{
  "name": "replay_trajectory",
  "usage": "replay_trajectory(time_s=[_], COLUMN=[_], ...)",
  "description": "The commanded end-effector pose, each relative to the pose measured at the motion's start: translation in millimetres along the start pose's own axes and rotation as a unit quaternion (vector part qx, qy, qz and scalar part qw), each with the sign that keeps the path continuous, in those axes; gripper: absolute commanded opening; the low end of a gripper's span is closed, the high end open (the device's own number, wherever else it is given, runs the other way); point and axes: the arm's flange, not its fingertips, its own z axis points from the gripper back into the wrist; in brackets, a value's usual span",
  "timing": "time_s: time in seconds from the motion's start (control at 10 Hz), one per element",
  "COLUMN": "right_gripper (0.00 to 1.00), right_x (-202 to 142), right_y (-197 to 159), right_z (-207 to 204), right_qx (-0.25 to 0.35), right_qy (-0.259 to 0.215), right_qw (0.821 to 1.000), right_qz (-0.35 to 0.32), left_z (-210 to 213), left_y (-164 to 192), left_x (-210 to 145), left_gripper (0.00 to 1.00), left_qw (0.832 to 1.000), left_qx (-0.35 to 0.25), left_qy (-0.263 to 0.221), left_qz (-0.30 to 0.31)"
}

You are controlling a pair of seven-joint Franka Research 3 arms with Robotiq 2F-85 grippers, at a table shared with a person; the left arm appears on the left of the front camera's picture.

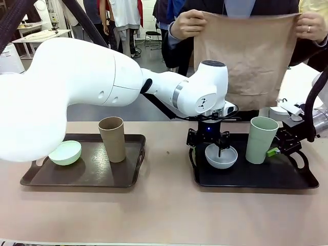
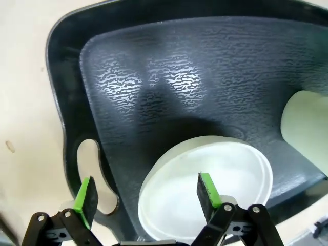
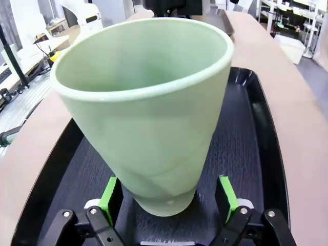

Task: Set up a tray with a mat and arrange the tableware.
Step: Pick up the Picnic Bowl and Reusable plastic cup from the Handle tray in front of the human's position and hold them in the air.

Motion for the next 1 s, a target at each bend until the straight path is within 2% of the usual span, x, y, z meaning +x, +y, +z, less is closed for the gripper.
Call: replay_trajectory(time_s=[0.0,0.6,0.7,0.8,0.9], right_gripper=[0.94,0.94,0.94,0.35,0.35], right_x=[8.3,18.5,20.2,21.4,22.0], right_y=[-7.2,0.1,0.4,-0.1,0.4], right_z=[-4.4,-16.6,-17.9,-18.4,-18.6], right_qx=[0.006,0.024,0.032,0.032,0.036], right_qy=[-0.006,-0.040,-0.048,-0.051,-0.055], right_qw=[1.000,0.999,0.998,0.998,0.998], right_qz=[-0.005,0.005,0.016,0.015,0.016], left_z=[9.8,7.7,6.4,6.6,6.4], left_y=[2.3,4.2,3.8,3.9,3.9], left_x=[-0.1,-1.1,-0.9,-0.5,-0.8], left_gripper=[1.00,1.00,0.95,0.47,0.41], left_qw=[1.000,1.000,1.000,1.000,1.000], left_qx=[0.018,0.020,0.017,0.017,0.020], left_qy=[-0.011,-0.007,-0.009,-0.007,-0.003], left_qz=[0.017,0.018,0.015,0.012,0.010])
